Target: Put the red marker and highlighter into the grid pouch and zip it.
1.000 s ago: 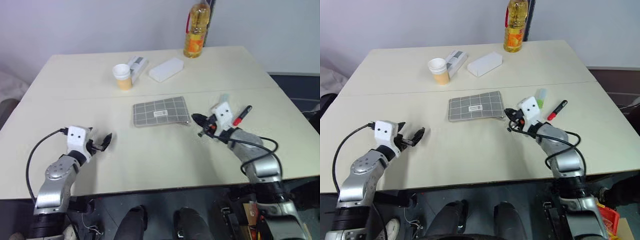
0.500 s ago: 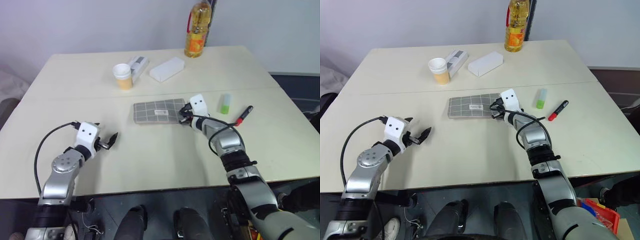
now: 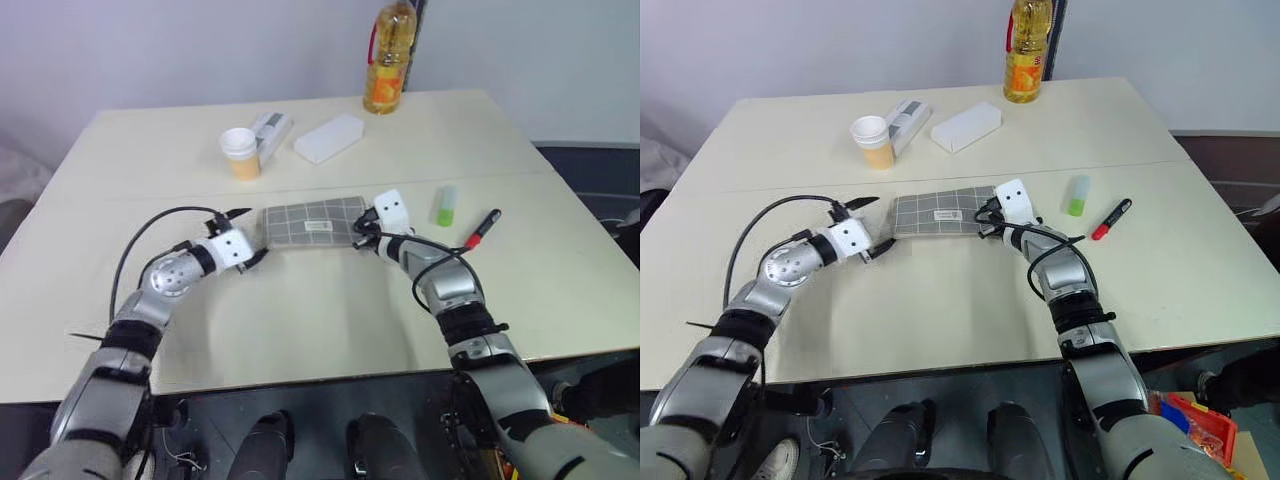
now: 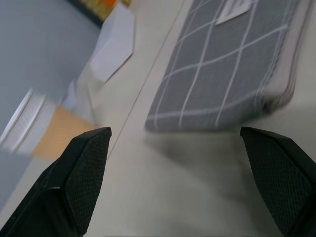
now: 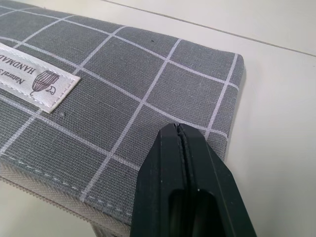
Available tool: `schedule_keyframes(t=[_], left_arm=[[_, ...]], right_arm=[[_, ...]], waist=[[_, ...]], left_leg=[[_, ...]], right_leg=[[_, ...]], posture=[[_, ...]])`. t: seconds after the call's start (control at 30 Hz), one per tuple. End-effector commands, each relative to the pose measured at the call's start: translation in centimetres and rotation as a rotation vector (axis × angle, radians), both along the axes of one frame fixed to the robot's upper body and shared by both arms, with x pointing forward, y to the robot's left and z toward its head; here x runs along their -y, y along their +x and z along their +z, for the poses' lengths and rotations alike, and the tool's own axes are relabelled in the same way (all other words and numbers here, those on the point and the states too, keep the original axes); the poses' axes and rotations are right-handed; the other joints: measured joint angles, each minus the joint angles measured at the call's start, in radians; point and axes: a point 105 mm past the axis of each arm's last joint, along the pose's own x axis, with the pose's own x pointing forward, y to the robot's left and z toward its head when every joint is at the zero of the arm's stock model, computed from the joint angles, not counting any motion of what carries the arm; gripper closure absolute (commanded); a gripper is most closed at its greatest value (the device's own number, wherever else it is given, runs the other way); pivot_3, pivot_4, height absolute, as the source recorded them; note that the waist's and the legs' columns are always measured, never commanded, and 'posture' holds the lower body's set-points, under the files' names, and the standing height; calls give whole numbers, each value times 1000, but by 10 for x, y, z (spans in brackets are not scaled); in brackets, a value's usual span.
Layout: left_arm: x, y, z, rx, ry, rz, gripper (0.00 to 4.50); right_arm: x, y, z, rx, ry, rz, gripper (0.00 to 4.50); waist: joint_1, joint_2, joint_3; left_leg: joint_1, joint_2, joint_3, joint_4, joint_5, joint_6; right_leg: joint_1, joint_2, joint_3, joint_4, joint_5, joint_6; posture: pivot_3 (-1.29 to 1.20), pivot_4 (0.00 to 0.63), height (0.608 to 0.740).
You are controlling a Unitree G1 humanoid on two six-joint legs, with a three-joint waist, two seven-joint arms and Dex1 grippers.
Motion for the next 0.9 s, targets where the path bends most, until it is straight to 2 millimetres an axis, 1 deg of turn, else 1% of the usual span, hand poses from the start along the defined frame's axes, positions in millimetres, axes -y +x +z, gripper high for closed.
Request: schedule_keyframes(t=[0.03,0.1,0.13,0.17,0.27,0.33,0.4,0.43,0.57,0.67,0.77,0.87,0.9], left_arm=[[6,2,2,38,57,-61,0],[10,4,2,36,53,-78,0],[11,3,2,41,48,-90,542],[13,3,3,49,44,-99,810],[16,4,5,60,33,-109,2239],[18,4,6,67,14,-107,3321],[19,5,8,77,-5,-105,4196],[20,5,9,82,-16,-104,4441],[18,5,10,66,-72,-92,4441],[12,4,10,25,-161,-70,4441],[3,-2,13,1,-275,-45,4500],[-5,-18,12,-20,-348,-25,4500],[-9,-26,10,-29,-362,-9,4500]], right_arm=[[-3,-3,2,15,-1,5,4460],[-1,-4,2,17,-3,-3,4460],[0,-5,2,18,-5,-6,4500],[1,-5,1,18,-7,-7,4500],[1,-7,0,21,-17,-7,4500],[1,-8,1,23,-19,-6,4500],[0,-9,1,24,-20,-4,4500],[-1,-9,1,26,-20,-3,4500],[-1,-8,7,62,-45,1,4500],[0,-10,23,130,-45,34,4500],[2,-20,38,167,-20,105,3639],[7,-34,51,204,-34,167,2170],[11,-39,56,219,-32,184,1548]], waist=[[0,0,0],[1,0,0],[1,0,0],[1,0,0],[1,0,0],[1,0,0],[2,0,0],[2,0,0],[3,0,0],[1,0,0],[0,0,0],[-6,0,0],[-7,0,0]], left_leg=[[0,0,1,0,0,0],[0,0,2,0,0,0],[0,0,2,0,0,0],[0,0,2,1,0,0],[0,0,2,1,0,0],[0,0,2,1,0,0],[0,-1,2,1,0,0],[0,-1,2,1,0,0],[0,-1,2,1,0,0],[0,-1,2,1,0,0],[0,0,2,1,0,0],[-1,0,-1,1,0,0],[-1,0,-2,1,0,0]], right_leg=[[0,0,0,0,0,0],[0,0,0,0,0,0],[0,0,0,1,0,0],[0,0,0,1,0,0],[0,1,0,2,0,0],[-1,1,0,2,0,0],[0,1,0,3,0,0],[0,1,0,3,0,0],[0,1,0,4,0,0],[-1,1,0,4,0,0],[-1,1,0,4,0,1],[-2,0,1,4,0,1],[-2,0,1,4,0,1]], posture=[[0,150,740],[0,150,740],[0,150,740],[0,150,740],[0,150,740],[0,150,740],[0,150,740],[0,150,740],[0,150,740],[0,150,740],[0,150,740],[0,150,740],[0,150,740]])
